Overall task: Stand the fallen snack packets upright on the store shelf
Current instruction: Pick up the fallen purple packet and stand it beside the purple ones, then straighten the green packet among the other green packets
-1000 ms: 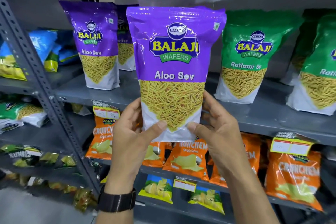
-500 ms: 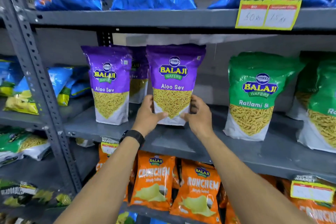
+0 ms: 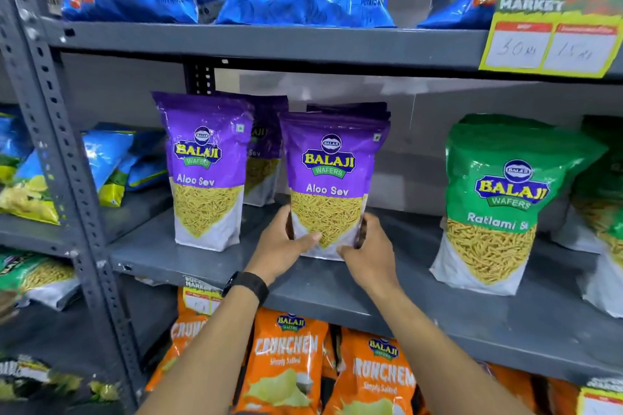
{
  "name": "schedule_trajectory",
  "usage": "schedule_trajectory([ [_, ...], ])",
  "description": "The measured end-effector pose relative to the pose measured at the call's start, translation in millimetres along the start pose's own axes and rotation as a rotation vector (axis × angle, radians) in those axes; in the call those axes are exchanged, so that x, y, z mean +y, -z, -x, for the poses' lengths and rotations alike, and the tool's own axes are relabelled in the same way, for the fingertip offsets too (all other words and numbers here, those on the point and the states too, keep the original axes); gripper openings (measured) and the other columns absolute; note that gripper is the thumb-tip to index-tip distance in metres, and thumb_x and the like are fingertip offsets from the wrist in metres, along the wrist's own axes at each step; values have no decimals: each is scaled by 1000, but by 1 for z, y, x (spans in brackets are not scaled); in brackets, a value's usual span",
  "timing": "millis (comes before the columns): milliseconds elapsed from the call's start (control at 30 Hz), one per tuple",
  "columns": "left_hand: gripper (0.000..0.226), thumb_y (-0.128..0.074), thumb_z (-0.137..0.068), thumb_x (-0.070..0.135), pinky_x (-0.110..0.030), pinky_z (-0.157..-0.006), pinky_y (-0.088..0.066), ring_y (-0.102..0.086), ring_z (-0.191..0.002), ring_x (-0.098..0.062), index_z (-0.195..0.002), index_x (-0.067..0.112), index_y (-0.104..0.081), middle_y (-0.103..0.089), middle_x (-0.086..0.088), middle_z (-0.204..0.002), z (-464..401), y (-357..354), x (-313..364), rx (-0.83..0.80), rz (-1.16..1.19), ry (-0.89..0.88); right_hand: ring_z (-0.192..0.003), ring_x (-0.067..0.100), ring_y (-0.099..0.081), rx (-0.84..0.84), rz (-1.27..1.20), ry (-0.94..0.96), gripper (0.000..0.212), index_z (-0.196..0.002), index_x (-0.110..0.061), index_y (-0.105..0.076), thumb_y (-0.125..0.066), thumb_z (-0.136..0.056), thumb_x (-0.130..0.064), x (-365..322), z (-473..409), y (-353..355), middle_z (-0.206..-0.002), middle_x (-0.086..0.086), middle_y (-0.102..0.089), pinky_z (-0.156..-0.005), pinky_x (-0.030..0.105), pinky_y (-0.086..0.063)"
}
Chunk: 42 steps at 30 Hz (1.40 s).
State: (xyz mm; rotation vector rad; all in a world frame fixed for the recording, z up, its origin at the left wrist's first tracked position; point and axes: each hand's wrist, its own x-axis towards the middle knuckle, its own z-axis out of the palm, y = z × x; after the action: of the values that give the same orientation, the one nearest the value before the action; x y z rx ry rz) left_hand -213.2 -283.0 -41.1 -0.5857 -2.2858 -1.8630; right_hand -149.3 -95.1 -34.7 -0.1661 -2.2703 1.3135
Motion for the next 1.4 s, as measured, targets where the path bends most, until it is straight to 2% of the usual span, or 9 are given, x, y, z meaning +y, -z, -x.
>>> schedule_trajectory([
  [300,59,-89,-75,50,-56,-113,-55,-74,-124,-17,-129,33,-68,-81,7,-128,8,5,5,106,152,20,-114,10,-64,-81,106,111,73,-136,-42,-47,-80,-72,-36,-1,4,-4,-128,-12,-64,-83,28,-53],
  [533,64,-90,-72,54,-55,-113,-55,-74,-123,-14,-129,36,-67,-81,8,-127,12,5,8,83,176,37,-114,10,-65,-106,87,85,71,-133,-46,-47,-79,-70,-40,2,6,-3,-125,-13,-62,-88,36,-59],
  [733,56,-89,-81,49,-44,-110,-58,-73,-125,-11,-131,38,-67,-80,11,-129,17,6,9,82,155,-18,-118,9,-64,-164,-3,53,76,-139,-44,-48,-86,-73,-40,1,13,9,-132,-13,-63,-78,15,-48],
  [833,44,-87,-89,31,-10,-87,-56,-70,-103,17,-123,46,-64,-77,19,-119,29,1,16,299,175,-75,-114,10,-62,-132,20,71,89,-152,-39,-44,-88,-76,-37,10,31,41,-132,-9,-59,-85,21,-50],
  [967,12,-72,-87,46,-9,-70,-52,-64,-75,9,-99,44,-72,-75,23,-87,63,-25,43,593,226,-216,-99,10,-68,230,-38,131,63,-135,-36,-60,-85,-82,-14,32,50,113,-113,-7,-67,-85,29,-58],
  [1133,34,-70,-72,61,-21,-72,-54,-67,-75,-4,-97,39,-77,-75,22,-78,62,-118,80,167,162,-102,-87,22,-64,689,-26,95,54,-124,-33,-56,-83,-83,-12,69,46,197,-113,7,-62,-76,33,-52],
  [1267,88,-82,-87,48,-34,-111,-53,-64,-133,-18,-162,30,-40,-58,8,-141,38,-185,87,-244,89,89,-111,25,-62,392,-77,-90,85,-151,-17,-44,-90,-80,-27,101,20,232,-131,8,-56,-96,45,-53],
  [1333,93,-81,-95,24,-45,-123,-45,-52,-147,-22,-169,26,-25,-45,6,-151,26,-202,86,-298,169,145,-114,22,-67,186,-119,-129,83,-152,-19,-44,-89,-82,-26,110,10,237,-132,5,-64,-100,46,-56],
  [1400,73,-78,-97,16,-38,-114,-54,-64,-138,-19,-160,25,-43,-61,4,-152,20,-217,85,-305,200,123,-98,8,-76,87,-108,-129,64,-138,-21,-56,-89,-83,-26,121,5,241,-120,2,-76,-87,30,-60],
])
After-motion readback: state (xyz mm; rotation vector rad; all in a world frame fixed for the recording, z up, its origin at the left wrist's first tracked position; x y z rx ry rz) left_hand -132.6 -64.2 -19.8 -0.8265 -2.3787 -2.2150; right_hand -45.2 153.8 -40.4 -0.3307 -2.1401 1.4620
